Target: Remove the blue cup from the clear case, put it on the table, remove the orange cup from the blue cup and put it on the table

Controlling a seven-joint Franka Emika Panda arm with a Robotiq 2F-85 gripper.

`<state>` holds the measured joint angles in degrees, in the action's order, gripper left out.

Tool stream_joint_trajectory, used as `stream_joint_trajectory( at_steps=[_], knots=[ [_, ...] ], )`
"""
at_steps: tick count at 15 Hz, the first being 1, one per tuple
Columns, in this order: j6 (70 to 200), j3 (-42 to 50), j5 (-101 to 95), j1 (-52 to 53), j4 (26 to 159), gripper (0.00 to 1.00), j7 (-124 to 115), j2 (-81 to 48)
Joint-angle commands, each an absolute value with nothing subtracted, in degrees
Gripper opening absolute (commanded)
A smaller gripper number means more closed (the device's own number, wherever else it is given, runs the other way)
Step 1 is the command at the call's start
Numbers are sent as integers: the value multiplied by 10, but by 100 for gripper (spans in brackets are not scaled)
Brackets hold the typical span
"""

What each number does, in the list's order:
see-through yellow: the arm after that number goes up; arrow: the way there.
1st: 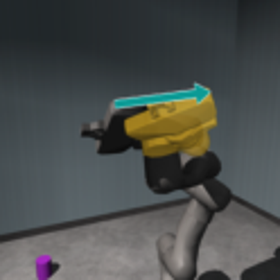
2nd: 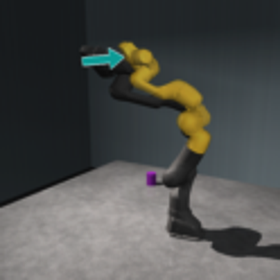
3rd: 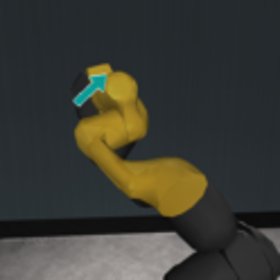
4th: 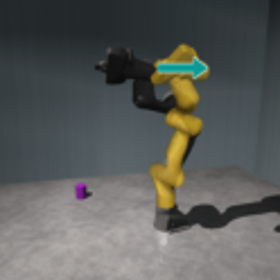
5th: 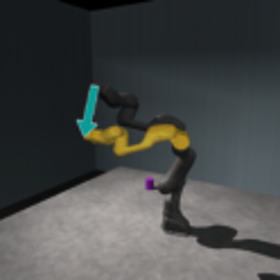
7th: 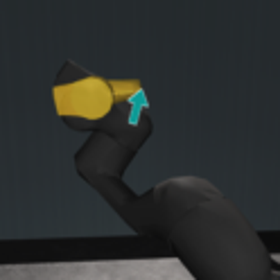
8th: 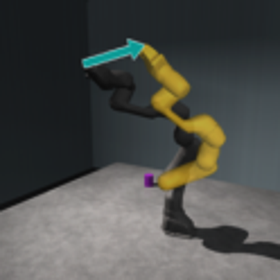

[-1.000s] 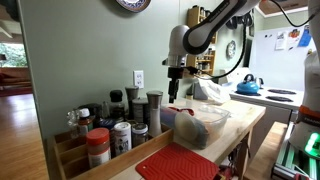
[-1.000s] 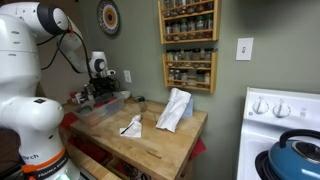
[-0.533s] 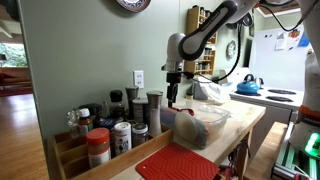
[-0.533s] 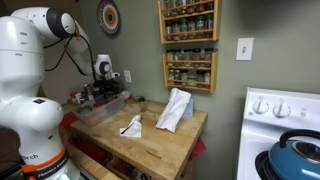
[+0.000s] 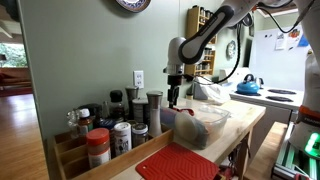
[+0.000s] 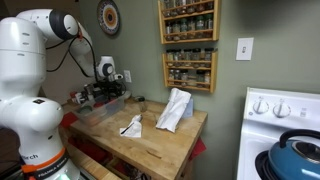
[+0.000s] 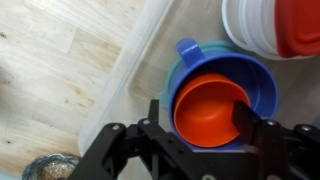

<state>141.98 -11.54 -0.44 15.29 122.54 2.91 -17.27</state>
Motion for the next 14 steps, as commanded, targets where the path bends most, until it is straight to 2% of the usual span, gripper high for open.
stream_joint_trajectory(
  at_steps=[1,4,6,7,12,14],
  knots=[
    [1447,-113,-18,154,1221,71,4,-194],
    [1459,-110,-22,155,1222,65,-4,-202],
    [1463,-109,-20,154,1222,52,-5,-208],
    [1461,-109,-20,154,1221,39,-5,-209],
    [1453,-112,-10,148,1224,0,2,-205],
    [1452,-114,-6,145,1227,0,7,-201]
  ],
)
